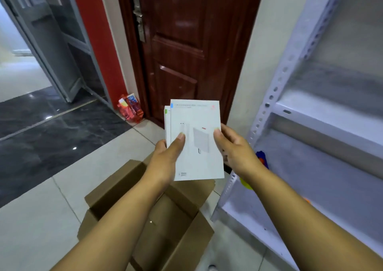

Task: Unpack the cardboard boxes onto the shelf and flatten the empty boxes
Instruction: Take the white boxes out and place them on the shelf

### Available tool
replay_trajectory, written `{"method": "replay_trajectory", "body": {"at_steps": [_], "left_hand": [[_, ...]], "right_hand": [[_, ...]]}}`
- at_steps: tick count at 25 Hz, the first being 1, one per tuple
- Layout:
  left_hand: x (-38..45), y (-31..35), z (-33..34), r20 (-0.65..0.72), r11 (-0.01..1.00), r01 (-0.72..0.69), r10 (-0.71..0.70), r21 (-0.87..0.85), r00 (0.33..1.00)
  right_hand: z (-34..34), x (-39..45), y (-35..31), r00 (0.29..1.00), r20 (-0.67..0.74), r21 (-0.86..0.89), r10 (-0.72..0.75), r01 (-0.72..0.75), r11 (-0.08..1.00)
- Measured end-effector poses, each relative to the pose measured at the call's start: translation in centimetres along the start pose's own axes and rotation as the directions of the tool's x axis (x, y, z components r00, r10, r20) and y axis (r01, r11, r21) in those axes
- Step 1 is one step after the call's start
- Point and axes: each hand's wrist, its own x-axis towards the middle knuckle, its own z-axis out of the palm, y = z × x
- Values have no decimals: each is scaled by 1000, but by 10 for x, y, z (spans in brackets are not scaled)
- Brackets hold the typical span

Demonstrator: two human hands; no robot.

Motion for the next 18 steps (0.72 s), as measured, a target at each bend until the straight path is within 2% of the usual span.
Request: {"method": "replay_trajectory", "body": {"at_steps": [4,9,15,18], "left_hand": [[-10,3,18,69,999,-25,29,-46,997],[-19,16,60,224,995,-69,83,-71,971],[-39,44,132,411,987,-154,154,-32,898],[-47,49,177,450,981,-193,172,-1,876]], "right_hand": [[-17,-44,3,1000,-28,-39,11,-12,999],[-46,-92,-11,990,-92,-111,-103,92,990],[-97,-130,-28,932,-318,-102,-172,147,984],[-130,-152,-38,880,-423,-122,-214,179,976]]}}
